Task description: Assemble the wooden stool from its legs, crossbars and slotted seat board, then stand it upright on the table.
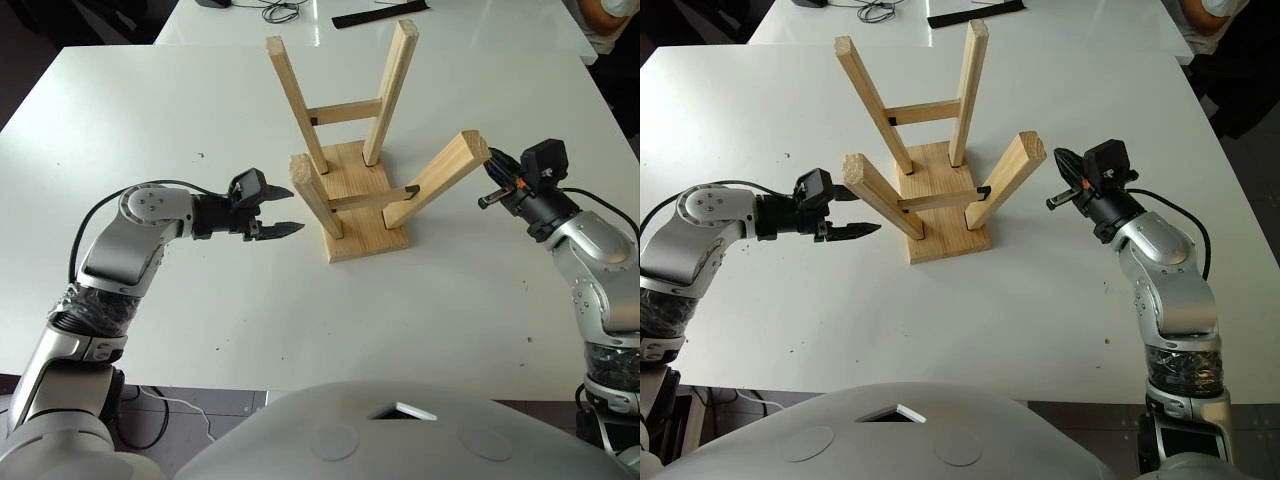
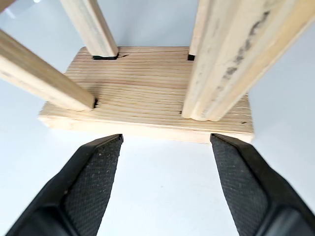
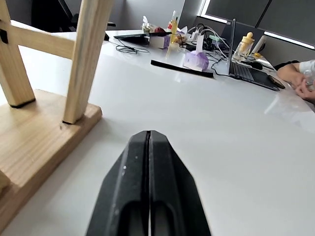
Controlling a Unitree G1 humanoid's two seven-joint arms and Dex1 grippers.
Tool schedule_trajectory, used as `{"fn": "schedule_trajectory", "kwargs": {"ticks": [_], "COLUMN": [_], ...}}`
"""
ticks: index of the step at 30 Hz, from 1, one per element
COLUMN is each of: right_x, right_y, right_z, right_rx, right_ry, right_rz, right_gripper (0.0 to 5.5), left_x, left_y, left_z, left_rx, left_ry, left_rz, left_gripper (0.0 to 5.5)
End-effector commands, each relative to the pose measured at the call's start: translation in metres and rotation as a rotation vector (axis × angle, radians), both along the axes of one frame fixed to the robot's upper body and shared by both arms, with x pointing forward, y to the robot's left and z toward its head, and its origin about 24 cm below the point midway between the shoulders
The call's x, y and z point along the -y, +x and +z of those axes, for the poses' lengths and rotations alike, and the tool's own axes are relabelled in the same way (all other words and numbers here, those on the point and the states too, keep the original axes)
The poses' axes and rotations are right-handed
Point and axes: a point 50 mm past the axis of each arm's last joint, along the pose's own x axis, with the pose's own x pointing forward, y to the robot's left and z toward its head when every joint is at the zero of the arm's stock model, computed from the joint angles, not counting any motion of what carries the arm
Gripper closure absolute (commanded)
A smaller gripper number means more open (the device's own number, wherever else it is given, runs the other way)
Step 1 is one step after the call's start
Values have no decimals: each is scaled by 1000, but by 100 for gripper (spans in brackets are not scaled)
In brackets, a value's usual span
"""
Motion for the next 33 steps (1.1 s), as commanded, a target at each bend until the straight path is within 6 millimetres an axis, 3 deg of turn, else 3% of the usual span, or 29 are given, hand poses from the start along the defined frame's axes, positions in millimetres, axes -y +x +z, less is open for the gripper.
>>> {"fn": "schedule_trajectory", "kwargs": {"ticks": [1, 7, 12, 22, 24, 27, 30, 33], "right_x": [-24, -39, -47, -71, -61, -28, -4, -1], "right_y": [-14, -30, -38, -67, -68, -62, -55, -53], "right_z": [-23, -55, -63, -56, -53, -44, -18, 10], "right_rx": [-60, -174, -217, -276, -279, -242, -112, 40], "right_ry": [-24, -107, -74, 0, -16, -79, -85, -7], "right_rz": [57, 137, 203, 459, 407, 190, -63, -275], "right_gripper": [550, 550, 515, 361, 330, 330, 330, 330], "left_x": [11, 11, 6, 0, -1, -2, -3, -1], "left_y": [-24, -34, -28, -11, -9, -16, -32, -41], "left_z": [-14, -43, -38, -16, -11, -1, 1, 5], "left_rx": [-50, -47, -39, 11, 29, 64, 81, 107], "left_ry": [-58, 76, 46, -33, -46, -87, -90, -119], "left_rz": [81, 169, 204, 293, 312, 358, 427, 516], "left_gripper": [220, 220, 219, 219, 219, 219, 219, 219]}}
